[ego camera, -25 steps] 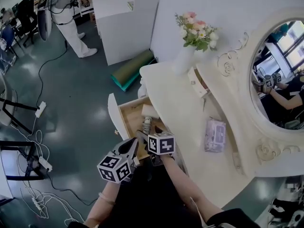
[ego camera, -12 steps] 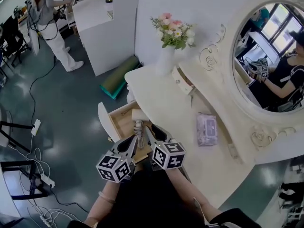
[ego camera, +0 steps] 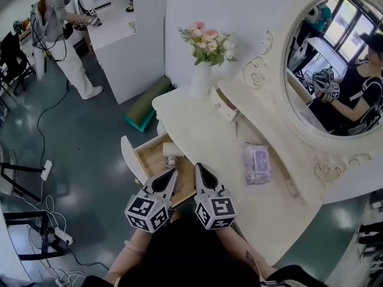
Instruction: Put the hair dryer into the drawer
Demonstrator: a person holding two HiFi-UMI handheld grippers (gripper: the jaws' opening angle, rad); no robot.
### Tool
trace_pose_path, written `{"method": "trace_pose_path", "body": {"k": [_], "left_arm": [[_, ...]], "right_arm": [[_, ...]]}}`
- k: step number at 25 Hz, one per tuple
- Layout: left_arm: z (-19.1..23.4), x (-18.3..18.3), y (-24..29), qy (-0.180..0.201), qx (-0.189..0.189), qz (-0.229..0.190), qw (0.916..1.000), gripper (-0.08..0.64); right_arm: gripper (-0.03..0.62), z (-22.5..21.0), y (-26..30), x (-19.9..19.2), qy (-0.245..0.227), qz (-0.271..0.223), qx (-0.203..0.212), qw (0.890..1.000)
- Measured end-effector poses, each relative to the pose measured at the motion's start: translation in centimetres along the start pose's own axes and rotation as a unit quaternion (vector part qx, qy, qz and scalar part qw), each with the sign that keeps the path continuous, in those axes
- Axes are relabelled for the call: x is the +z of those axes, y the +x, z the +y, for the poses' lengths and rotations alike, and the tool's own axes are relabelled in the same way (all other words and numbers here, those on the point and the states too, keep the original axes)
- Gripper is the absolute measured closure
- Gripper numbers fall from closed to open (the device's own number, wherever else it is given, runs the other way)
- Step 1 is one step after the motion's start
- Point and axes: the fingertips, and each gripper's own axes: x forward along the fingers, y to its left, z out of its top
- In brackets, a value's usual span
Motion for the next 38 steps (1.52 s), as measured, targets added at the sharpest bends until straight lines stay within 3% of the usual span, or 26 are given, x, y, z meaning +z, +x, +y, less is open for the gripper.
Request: {"method": "trace_pose_path", "body": {"k": [4,14,38], "left_arm": [[-0.8,-0.1,0.7,0.008,-0.014,0.005,0.9998,0.560],[-2.7,-0.6,2.2,0.010,-0.041,0.014,0.9990,0.560],[-3.8,-1.3,2.8,0.011,-0.042,0.019,0.9989,0.560]], "right_arm": [[0.558,-0.4,-1.0,0.6,-0.017,-0.019,-0.009,1.000],[0.561,-1.4,-2.1,0.6,-0.047,-0.009,-0.023,0.999],[0.560,-2.9,-3.3,-0.4,-0.038,0.006,-0.037,0.999]]}}
